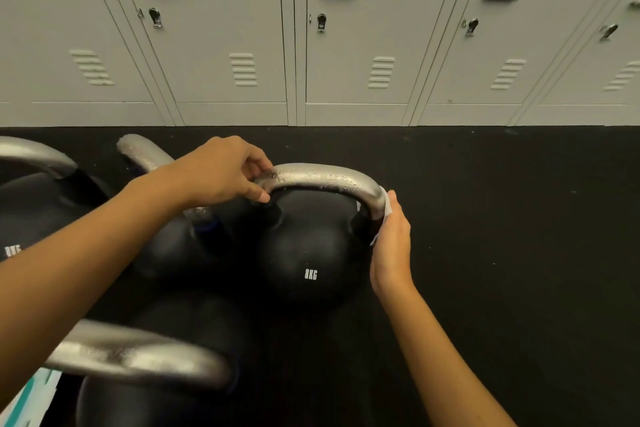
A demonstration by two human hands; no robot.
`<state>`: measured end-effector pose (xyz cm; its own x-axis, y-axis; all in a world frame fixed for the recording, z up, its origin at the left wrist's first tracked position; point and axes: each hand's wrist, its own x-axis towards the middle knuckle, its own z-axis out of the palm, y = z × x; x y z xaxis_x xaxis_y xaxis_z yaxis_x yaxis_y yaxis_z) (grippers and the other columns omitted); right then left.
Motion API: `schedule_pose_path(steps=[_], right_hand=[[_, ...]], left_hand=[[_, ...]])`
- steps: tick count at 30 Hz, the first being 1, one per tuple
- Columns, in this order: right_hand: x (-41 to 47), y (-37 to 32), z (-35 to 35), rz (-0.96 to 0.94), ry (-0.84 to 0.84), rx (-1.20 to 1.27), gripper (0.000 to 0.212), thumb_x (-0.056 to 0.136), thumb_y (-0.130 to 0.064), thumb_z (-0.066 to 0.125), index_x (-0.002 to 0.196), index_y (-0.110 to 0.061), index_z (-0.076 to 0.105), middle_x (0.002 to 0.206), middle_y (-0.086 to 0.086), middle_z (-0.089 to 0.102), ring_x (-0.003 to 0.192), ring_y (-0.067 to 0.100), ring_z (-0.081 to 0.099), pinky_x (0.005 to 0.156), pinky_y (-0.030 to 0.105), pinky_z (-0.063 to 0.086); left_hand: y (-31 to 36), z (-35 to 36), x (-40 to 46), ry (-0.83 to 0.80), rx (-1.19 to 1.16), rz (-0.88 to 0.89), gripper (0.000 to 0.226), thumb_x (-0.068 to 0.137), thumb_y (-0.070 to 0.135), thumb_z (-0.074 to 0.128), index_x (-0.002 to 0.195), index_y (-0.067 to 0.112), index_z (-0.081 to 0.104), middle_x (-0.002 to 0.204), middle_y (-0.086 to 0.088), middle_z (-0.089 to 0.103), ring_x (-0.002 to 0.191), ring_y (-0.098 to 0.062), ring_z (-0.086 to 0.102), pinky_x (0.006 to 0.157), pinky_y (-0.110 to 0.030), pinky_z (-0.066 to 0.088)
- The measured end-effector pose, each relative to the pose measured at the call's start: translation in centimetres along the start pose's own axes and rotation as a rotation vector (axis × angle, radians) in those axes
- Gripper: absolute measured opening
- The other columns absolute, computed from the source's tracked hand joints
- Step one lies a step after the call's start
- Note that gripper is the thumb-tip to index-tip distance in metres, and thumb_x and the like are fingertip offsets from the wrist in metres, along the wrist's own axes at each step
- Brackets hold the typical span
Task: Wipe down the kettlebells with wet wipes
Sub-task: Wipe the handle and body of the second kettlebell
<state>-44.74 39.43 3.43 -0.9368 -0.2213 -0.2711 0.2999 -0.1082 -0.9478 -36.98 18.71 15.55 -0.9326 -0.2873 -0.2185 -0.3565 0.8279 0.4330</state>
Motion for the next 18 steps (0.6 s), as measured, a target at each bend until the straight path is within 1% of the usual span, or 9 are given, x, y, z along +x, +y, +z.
schedule_pose_path(steps=[2, 3, 5, 7, 9, 13, 14, 16, 18], right_hand=[[0.0, 0.5, -0.1, 0.081, 0.040, 0.049, 0.044, 0.098, -0.048, 0.043, 0.135, -0.028, 0.058, 0.136, -0.005, 0.059, 0.130, 0.013, 0.050, 0.113, 0.039, 0.035], [0.0, 0.6, -0.3, 0.101, 0.038, 0.048, 0.036, 0.101, -0.042, 0.043, 0.128, -0.028, 0.062, 0.129, -0.004, 0.063, 0.124, 0.013, 0.053, 0.108, 0.036, 0.039], [0.1, -0.1, -0.4, 0.106, 0.013, 0.026, 0.028, 0.102, -0.032, 0.042, 0.110, -0.025, 0.068, 0.106, -0.004, 0.069, 0.105, 0.012, 0.061, 0.086, 0.028, 0.046], [0.4, -1.1, -0.2, 0.085, 0.013, -0.042, 0.030, 0.102, -0.028, 0.039, 0.110, -0.020, 0.067, 0.091, -0.005, 0.067, 0.089, 0.011, 0.062, 0.068, 0.025, 0.045], [1.0, -2.2, 0.1, 0.037, -0.009, -0.099, 0.031, 0.102, -0.028, 0.038, 0.105, -0.024, 0.068, 0.087, -0.005, 0.067, 0.080, 0.009, 0.061, 0.063, 0.023, 0.042], [1.8, -4.2, 0.4, -0.036, -0.105, -0.272, 0.028, 0.102, -0.028, 0.039, 0.093, -0.030, 0.066, 0.088, -0.002, 0.066, 0.082, 0.011, 0.058, 0.068, 0.025, 0.041], [2.0, -4.3, 0.2, -0.038, -0.125, -0.291, 0.028, 0.102, -0.027, 0.039, 0.092, -0.032, 0.065, 0.089, -0.001, 0.066, 0.085, 0.013, 0.060, 0.073, 0.027, 0.044], [2.6, -3.7, -0.5, -0.037, -0.170, -0.272, 0.025, 0.098, -0.031, 0.044, 0.095, -0.031, 0.069, 0.099, 0.004, 0.069, 0.101, 0.023, 0.063, 0.094, 0.036, 0.049], [2.7, -2.7, -1.1, -0.010, -0.208, -0.213, 0.035, 0.086, -0.043, 0.052, 0.107, -0.023, 0.072, 0.107, 0.012, 0.069, 0.111, 0.030, 0.062, 0.104, 0.045, 0.046]], left_hand=[[-0.1, 0.5, -0.1, 0.020, -0.055, -0.011, 0.043, 0.072, 0.020, 0.081, 0.112, 0.020, 0.065, 0.102, -0.001, 0.068, 0.096, -0.015, 0.063, 0.087, -0.025, 0.044], [0.0, 0.6, -0.2, 0.026, -0.083, -0.015, 0.043, 0.072, 0.019, 0.081, 0.112, 0.019, 0.065, 0.102, -0.001, 0.068, 0.096, -0.015, 0.063, 0.087, -0.025, 0.044], [0.0, 0.7, -0.3, 0.016, -0.111, -0.022, 0.043, 0.073, 0.017, 0.081, 0.113, 0.019, 0.064, 0.102, 0.000, 0.067, 0.096, -0.014, 0.062, 0.085, -0.024, 0.042], [-0.3, 0.6, -0.3, -0.016, -0.122, -0.022, 0.045, 0.073, 0.016, 0.081, 0.114, 0.021, 0.063, 0.103, 0.002, 0.066, 0.097, -0.013, 0.062, 0.087, -0.025, 0.044], [-0.4, 0.5, -0.2, -0.040, -0.123, -0.015, 0.050, 0.072, 0.016, 0.082, 0.117, 0.020, 0.061, 0.105, 0.002, 0.065, 0.099, -0.014, 0.062, 0.091, -0.027, 0.045], [-0.7, 0.3, 0.0, -0.058, -0.073, 0.011, 0.054, 0.071, 0.014, 0.082, 0.121, 0.020, 0.060, 0.108, 0.001, 0.065, 0.101, -0.015, 0.062, 0.091, -0.026, 0.044], [-0.7, 0.3, 0.1, -0.061, -0.065, 0.017, 0.054, 0.071, 0.014, 0.082, 0.121, 0.019, 0.060, 0.107, 0.001, 0.065, 0.100, -0.015, 0.062, 0.092, -0.027, 0.045], [-0.8, 0.2, 0.2, -0.062, -0.062, 0.031, 0.054, 0.071, 0.014, 0.082, 0.120, 0.019, 0.060, 0.104, 0.002, 0.065, 0.098, -0.014, 0.063, 0.095, -0.029, 0.046], [-1.1, 0.1, 0.2, -0.060, -0.070, 0.042, 0.052, 0.072, 0.013, 0.082, 0.119, 0.019, 0.061, 0.104, 0.002, 0.065, 0.098, -0.014, 0.063, 0.095, -0.028, 0.046]])
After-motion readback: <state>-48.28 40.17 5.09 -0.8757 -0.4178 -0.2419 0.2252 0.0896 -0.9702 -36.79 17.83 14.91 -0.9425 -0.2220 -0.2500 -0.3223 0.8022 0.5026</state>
